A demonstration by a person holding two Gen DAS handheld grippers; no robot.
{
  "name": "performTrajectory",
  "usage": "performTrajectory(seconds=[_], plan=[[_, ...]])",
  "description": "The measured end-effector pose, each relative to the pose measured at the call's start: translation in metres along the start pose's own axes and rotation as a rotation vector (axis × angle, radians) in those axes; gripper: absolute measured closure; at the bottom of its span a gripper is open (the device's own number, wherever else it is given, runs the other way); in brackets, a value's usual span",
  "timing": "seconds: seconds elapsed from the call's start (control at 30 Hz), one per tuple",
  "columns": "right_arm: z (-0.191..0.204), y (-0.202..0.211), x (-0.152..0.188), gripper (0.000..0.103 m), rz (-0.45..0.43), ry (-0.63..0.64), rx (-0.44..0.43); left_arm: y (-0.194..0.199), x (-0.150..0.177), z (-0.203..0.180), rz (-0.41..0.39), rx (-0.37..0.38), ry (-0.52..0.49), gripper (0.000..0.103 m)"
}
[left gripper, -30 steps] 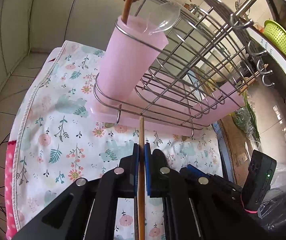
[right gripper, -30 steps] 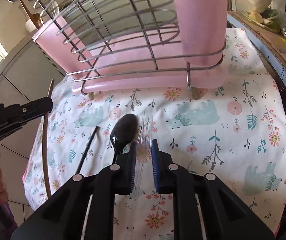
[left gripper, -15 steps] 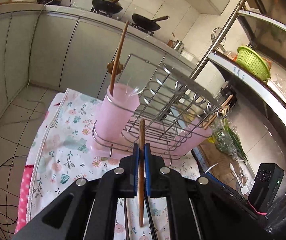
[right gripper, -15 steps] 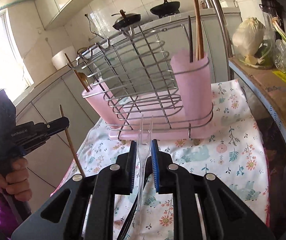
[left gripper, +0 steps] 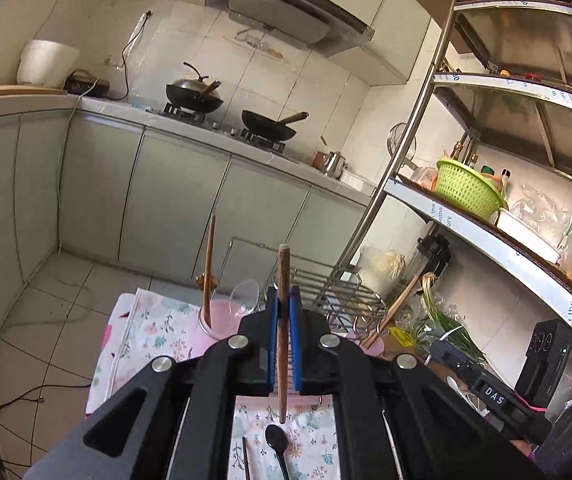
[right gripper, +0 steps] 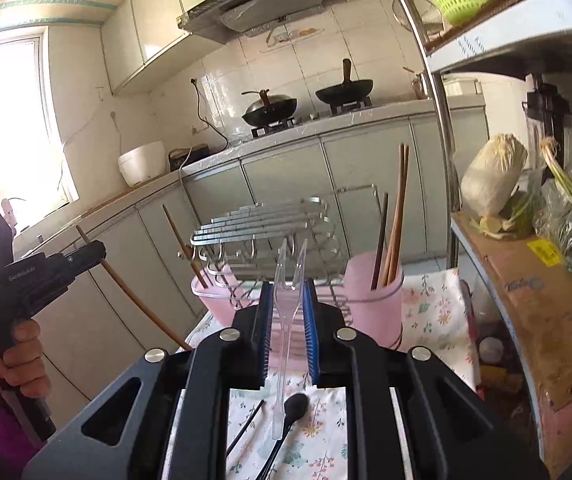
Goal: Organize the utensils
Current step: 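Lift the chopstick and clear fork up over the pink cups, then lower the chopstick and clear fork into the pink cups and release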
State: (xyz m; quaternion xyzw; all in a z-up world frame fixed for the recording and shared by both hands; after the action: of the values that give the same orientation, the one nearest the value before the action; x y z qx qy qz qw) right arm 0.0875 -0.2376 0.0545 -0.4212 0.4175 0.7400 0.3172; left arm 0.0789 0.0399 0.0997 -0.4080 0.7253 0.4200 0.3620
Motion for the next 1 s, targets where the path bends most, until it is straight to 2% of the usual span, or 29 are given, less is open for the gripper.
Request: performTrajectory(seconds=[0.23,0.47,0.67,1.0], plan=[[-0.007,0.018,-0.073,0.088,-0.135,0.049,0.054,0.011,-0.054,-0.004,-0.098,-0.032,-0.028,0.098],[-0.019,0.014,-0.112,0.088,-0.228,0.089,0.122,0.001,-0.089,0.01,-0.162,-0.106,-0.031,0.098],[-0.033,-0.007,-0.123,0.088,-0.237,0.105,0.168,-0.031,-0.085,0.026,-0.145,-0.182,-0.065,0.098],[-0.059,-0.049,-0.096,0.088,-0.143,0.106,0.22,-0.083,-0.047,0.041,-0.006,-0.215,-0.113,0.098]])
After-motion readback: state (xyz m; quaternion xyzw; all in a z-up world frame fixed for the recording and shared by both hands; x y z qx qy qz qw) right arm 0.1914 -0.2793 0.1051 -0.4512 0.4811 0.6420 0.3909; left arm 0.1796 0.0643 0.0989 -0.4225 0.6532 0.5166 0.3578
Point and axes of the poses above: each gripper's, at about its wrist camera, not at the fingertips, and y roughly against the way its jaws point, z to its left, x to its underside, the point moved 9 cm from there along -y, roughly the way its jaws point, and after that the axes turned 2 degrees about -x, right-handed, at the moved point
